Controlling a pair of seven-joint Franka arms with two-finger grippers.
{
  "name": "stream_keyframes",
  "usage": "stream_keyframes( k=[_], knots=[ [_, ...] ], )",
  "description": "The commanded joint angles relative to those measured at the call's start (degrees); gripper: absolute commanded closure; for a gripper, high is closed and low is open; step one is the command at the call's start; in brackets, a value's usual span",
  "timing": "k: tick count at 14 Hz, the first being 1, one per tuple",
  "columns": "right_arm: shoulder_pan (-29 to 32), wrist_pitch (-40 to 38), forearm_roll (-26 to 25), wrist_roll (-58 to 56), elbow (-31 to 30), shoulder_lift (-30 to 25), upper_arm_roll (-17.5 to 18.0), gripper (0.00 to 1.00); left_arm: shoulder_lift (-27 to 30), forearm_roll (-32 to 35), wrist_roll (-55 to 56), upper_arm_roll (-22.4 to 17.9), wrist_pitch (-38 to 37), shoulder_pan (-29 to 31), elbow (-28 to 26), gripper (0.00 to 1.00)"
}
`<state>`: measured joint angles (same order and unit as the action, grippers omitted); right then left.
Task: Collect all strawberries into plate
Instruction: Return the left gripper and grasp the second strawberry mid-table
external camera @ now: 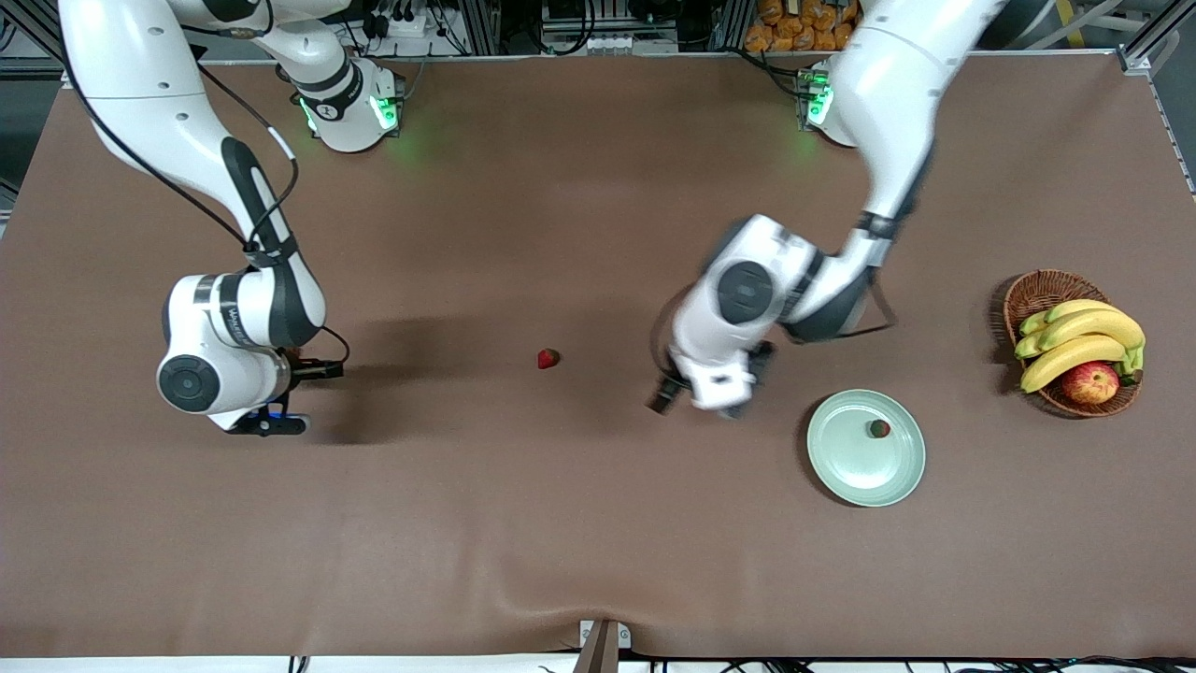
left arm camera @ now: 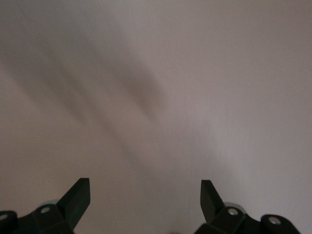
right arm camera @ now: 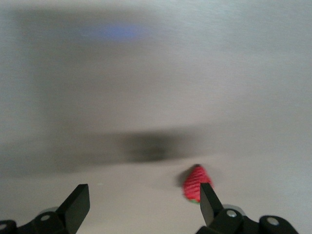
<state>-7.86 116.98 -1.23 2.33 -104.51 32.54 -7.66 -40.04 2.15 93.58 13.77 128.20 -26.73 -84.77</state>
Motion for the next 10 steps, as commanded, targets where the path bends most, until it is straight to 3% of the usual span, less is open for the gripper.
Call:
stream_keyframes(
  k=[1,5,10],
  knots=[
    [3.3,3.2,-1.3,-4.2,-5.5,-4.1,0.9,0.0,-5.6,1.1,0.4,-2.9,0.2,-5.9,6.4,0.0],
    [5.7,4.2,-1.2,-4.8,-9.0,-4.7,0.9,0.0,-10.7,1.0,0.4,-11.2,7.8,-17.7,9.7,0.0],
    [6.4,3.4,-1.1,-4.4,-9.7,-4.1,0.9,0.03,-14.2,1.1,-0.5,-14.6,14.2,-23.9,9.7,0.0]
  ],
)
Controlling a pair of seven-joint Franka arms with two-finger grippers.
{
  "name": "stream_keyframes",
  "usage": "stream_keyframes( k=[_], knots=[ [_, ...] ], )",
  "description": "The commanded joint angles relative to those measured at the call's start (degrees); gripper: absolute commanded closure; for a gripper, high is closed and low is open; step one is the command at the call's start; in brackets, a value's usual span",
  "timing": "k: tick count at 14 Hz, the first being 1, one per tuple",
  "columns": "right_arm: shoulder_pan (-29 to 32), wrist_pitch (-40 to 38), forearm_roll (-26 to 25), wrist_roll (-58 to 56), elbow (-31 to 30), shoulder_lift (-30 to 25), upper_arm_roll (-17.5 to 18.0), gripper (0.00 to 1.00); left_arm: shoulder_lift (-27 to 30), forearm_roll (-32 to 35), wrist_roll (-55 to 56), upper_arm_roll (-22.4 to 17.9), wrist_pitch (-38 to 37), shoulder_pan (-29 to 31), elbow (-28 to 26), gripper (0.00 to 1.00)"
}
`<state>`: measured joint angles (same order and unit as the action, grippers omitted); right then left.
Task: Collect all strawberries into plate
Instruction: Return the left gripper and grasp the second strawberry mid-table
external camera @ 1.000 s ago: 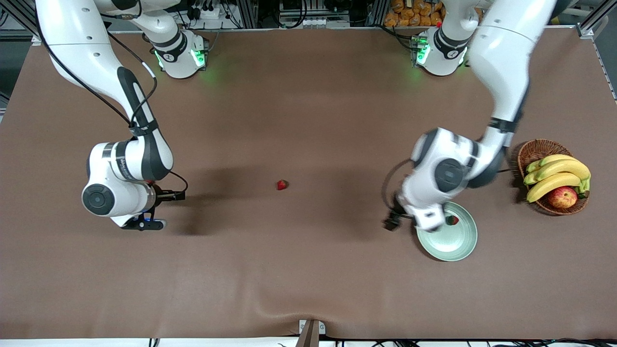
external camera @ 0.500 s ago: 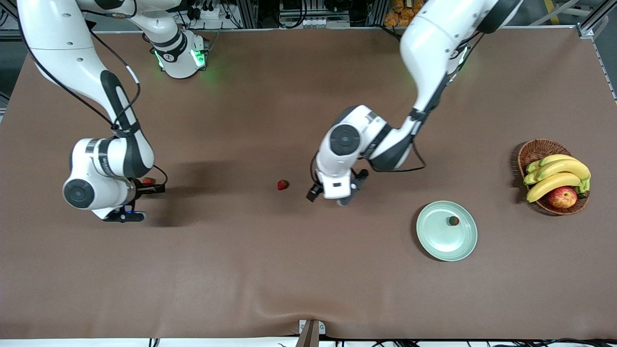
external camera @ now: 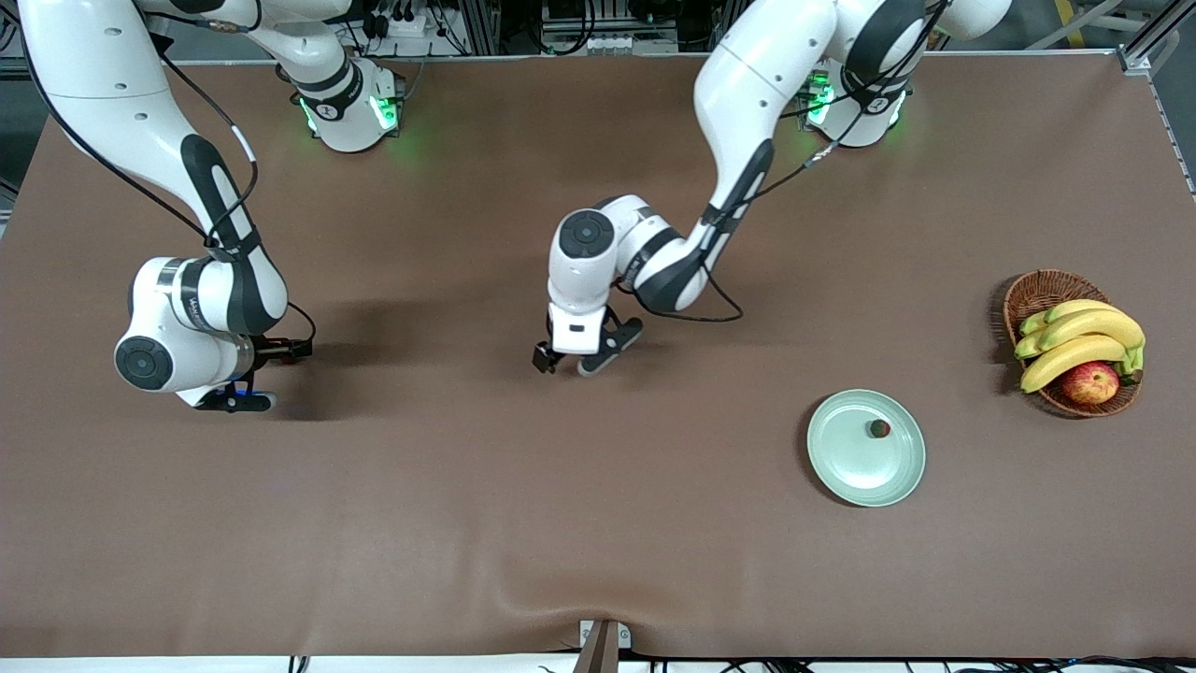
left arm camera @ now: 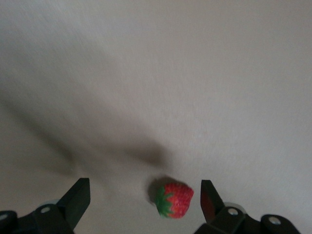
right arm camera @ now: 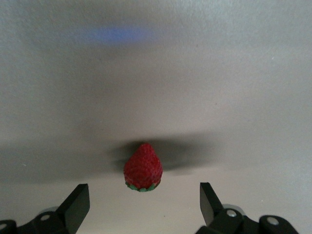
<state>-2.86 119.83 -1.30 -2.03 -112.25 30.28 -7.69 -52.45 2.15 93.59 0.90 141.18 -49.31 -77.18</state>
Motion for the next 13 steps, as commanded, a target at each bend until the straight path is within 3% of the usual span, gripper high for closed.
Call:
stream_keyframes(
  k=[1,9,13],
  knots=[
    [1.4,0.6,-1.0,-0.2,-2.0,-1.8,0.9,0.08,-2.6,1.1,-1.0,-2.2,2.5,-1.9,2.1,0.0],
    [1.1,4.5,-0.2,0.1,-1.5,-0.9,0.9,0.21,-4.6,1.3,-9.0,-6.6,7.4,-6.4,2.5,0.0],
    [0.9,4.8,-0.2,0.0,-1.5,-0.8,0.9,0.36,-5.6,1.3,-9.7,-10.3,8.1,-9.2,3.2,0.0]
  ],
)
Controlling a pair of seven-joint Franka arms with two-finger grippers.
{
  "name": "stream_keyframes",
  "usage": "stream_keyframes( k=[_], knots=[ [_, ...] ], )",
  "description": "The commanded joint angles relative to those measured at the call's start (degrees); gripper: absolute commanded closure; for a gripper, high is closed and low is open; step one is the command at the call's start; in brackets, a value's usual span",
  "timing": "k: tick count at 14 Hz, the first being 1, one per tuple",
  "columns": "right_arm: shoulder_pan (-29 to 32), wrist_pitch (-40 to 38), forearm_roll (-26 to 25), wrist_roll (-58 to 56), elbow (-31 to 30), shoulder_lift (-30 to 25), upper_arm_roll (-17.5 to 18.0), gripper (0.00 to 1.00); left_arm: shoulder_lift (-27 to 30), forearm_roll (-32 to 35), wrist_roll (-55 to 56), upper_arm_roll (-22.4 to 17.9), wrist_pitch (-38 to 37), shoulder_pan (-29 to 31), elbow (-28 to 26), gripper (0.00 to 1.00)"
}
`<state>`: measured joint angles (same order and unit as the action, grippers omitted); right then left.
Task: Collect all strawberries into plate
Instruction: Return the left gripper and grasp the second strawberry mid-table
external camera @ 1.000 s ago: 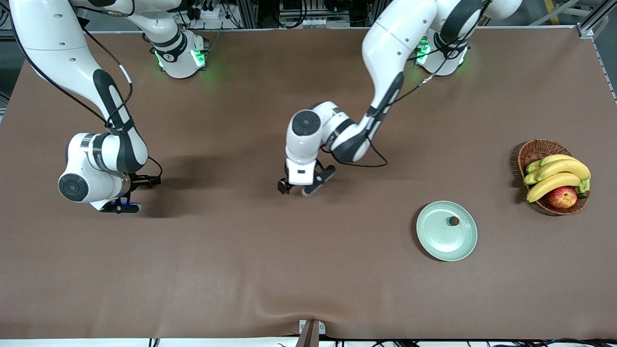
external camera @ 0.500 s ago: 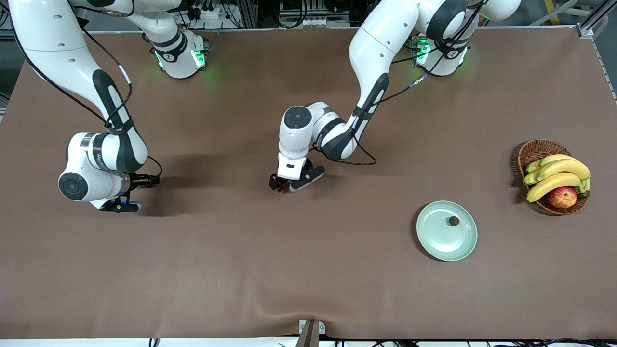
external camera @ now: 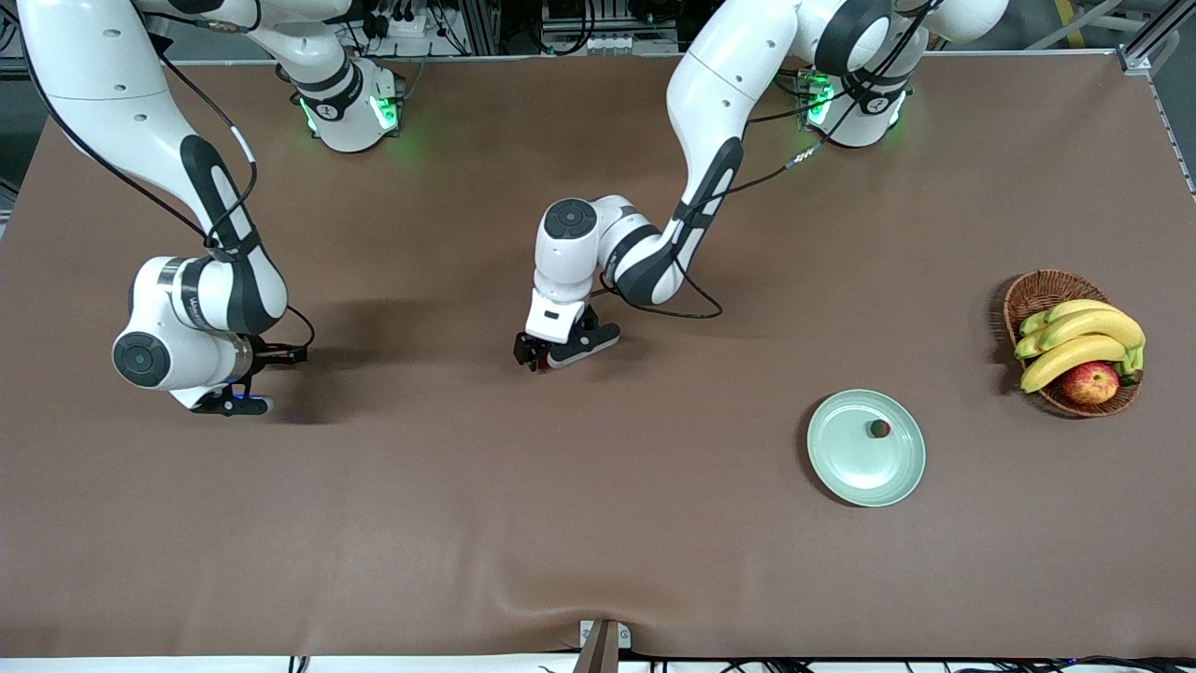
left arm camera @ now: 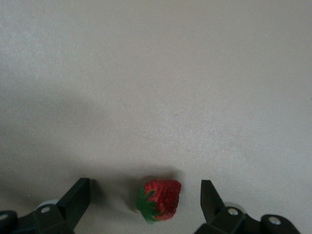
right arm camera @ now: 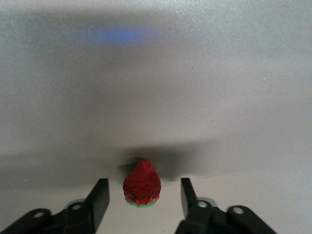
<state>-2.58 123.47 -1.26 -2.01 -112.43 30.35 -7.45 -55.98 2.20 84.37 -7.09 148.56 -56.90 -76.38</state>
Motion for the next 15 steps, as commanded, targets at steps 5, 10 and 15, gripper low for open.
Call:
stream_keyframes(
  k=[5,10,15],
  knots=[
    [0.6,1.2,-0.2,-0.3,-1.3,-0.7,0.7,0.44,-2.4,4.7,-0.7,-2.8,0.7,-2.4,2.4,0.0],
    [0.6,1.6,-0.2,-0.3,-1.3,-0.6,0.7,0.49,-2.3,6.1,-0.6,-2.8,0.6,-2.5,2.4,0.88],
    [0.6,2.6,-0.2,-0.3,-1.4,0.2,0.7,0.51,-1.9,6.1,-0.3,-2.7,0.2,-2.9,2.1,1.0]
  ],
)
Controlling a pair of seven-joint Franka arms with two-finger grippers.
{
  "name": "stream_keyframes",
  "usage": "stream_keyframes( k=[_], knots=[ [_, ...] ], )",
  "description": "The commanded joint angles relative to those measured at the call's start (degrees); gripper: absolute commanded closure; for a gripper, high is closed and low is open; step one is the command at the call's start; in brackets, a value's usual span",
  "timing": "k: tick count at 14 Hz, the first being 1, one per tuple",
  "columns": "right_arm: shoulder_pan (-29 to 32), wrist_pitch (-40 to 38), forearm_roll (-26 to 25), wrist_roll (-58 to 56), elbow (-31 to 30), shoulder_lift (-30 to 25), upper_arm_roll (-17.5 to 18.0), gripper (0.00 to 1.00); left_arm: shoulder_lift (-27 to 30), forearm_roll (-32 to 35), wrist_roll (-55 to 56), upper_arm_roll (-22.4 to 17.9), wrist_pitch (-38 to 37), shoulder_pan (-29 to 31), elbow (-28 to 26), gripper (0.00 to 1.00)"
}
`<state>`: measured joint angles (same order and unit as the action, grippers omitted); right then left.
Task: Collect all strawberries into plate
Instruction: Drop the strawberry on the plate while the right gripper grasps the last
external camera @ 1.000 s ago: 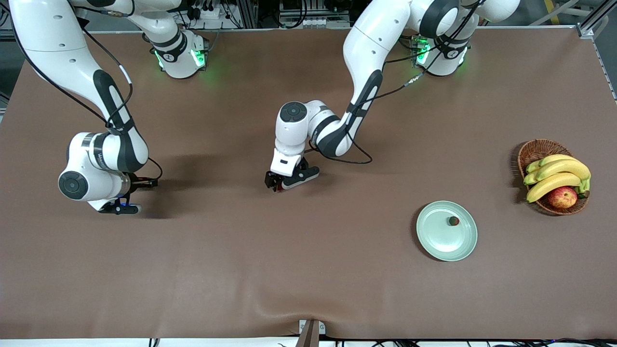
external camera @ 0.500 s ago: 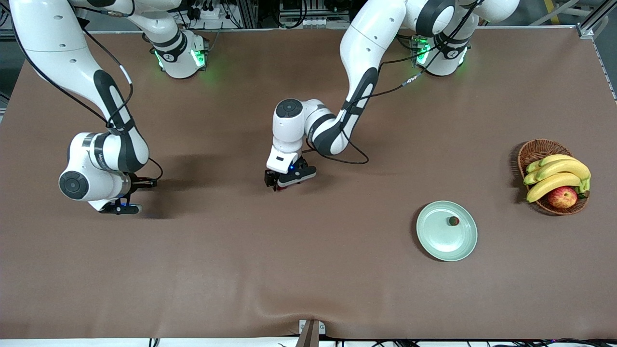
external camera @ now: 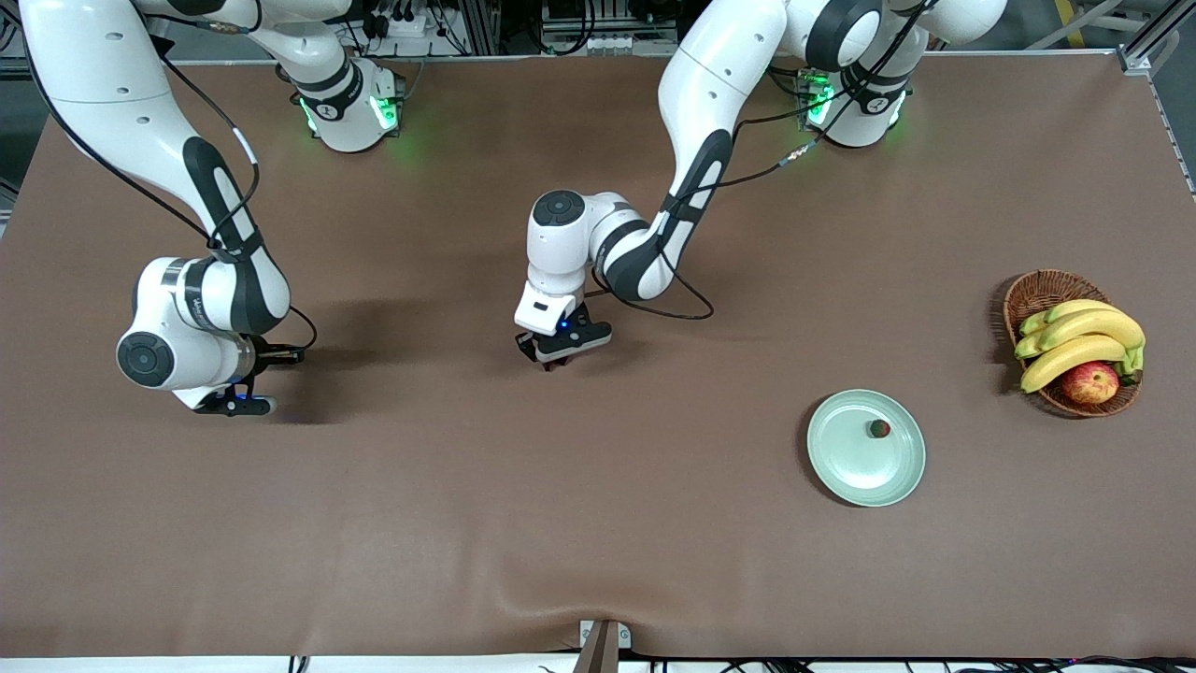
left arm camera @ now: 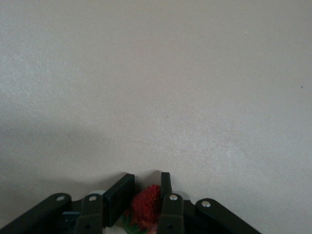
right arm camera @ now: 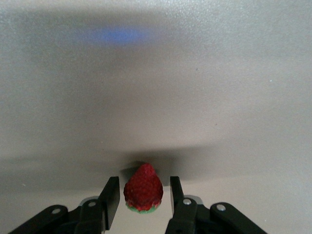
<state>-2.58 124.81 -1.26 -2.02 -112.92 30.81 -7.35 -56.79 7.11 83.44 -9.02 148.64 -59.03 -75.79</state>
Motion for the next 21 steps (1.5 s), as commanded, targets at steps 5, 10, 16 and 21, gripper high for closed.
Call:
stream_keyframes(
  k=[5,10,16,21],
  knots=[
    [0.4,1.1,-0.2,-0.3,-0.6,-0.4,0.6,0.86,1.7,0.8,0.7,-1.1,-1.2,1.2,1.4,1.0],
    [-1.0,-0.5,-0.1,-0.4,3.8,-1.2,1.3,0.95,7.7,-0.4,0.8,-0.7,-9.7,10.8,0.3,1.0],
    [-8.2,-1.1,11.4,0.7,8.1,-1.9,4.7,0.95,10.8,-1.7,3.2,-0.8,-16.4,28.8,-0.2,1.0],
    [-18.1,-0.4,22.1,1.3,11.1,0.3,4.6,0.94,13.2,-1.6,2.3,-0.7,-21.0,37.5,-3.4,1.0]
  ],
)
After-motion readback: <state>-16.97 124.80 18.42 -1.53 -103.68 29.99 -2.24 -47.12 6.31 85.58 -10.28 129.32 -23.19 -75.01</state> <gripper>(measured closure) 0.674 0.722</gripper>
